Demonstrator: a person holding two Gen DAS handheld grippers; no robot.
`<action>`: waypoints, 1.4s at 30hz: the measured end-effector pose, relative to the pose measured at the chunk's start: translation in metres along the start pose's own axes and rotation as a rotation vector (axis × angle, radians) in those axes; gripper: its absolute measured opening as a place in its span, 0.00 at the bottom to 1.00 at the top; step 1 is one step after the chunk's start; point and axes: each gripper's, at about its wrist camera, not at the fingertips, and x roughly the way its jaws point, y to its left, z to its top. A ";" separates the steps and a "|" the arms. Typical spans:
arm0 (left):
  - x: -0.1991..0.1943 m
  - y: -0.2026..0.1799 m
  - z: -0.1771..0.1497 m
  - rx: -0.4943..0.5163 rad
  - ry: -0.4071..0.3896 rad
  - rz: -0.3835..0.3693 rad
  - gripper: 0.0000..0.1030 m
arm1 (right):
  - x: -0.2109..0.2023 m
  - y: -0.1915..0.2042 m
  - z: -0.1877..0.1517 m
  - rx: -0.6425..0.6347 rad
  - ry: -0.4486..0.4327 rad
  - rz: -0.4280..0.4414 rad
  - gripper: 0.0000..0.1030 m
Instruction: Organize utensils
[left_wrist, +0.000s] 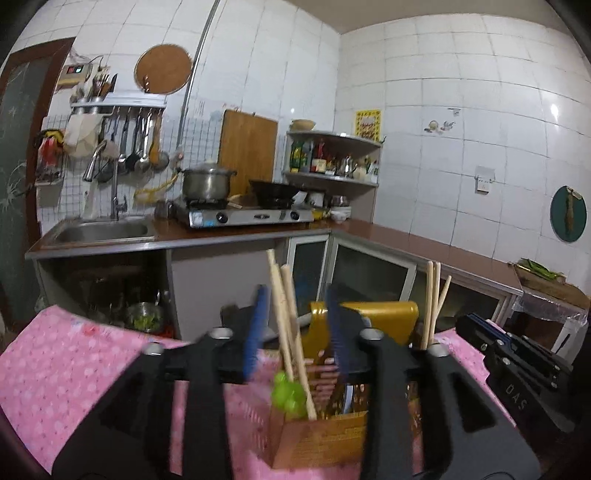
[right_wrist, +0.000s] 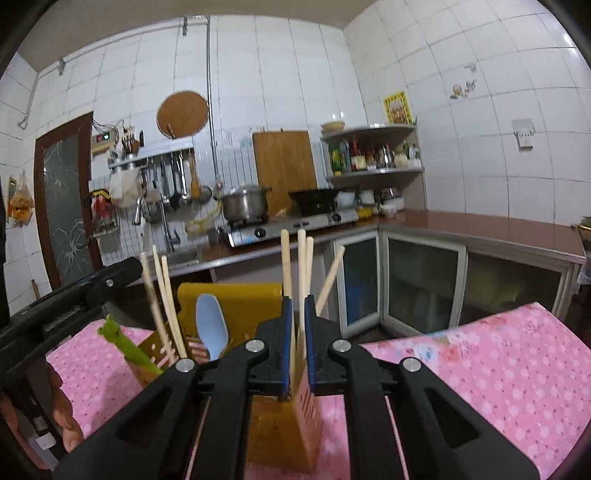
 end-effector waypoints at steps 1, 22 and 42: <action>-0.006 0.002 0.001 -0.001 0.009 0.006 0.48 | -0.005 -0.001 0.002 0.002 0.011 -0.003 0.07; -0.171 0.033 -0.051 -0.002 0.106 0.109 0.95 | -0.163 0.021 -0.054 -0.016 0.098 -0.037 0.90; -0.213 0.020 -0.124 0.126 0.033 0.245 0.95 | -0.200 0.048 -0.105 -0.120 0.045 -0.118 0.96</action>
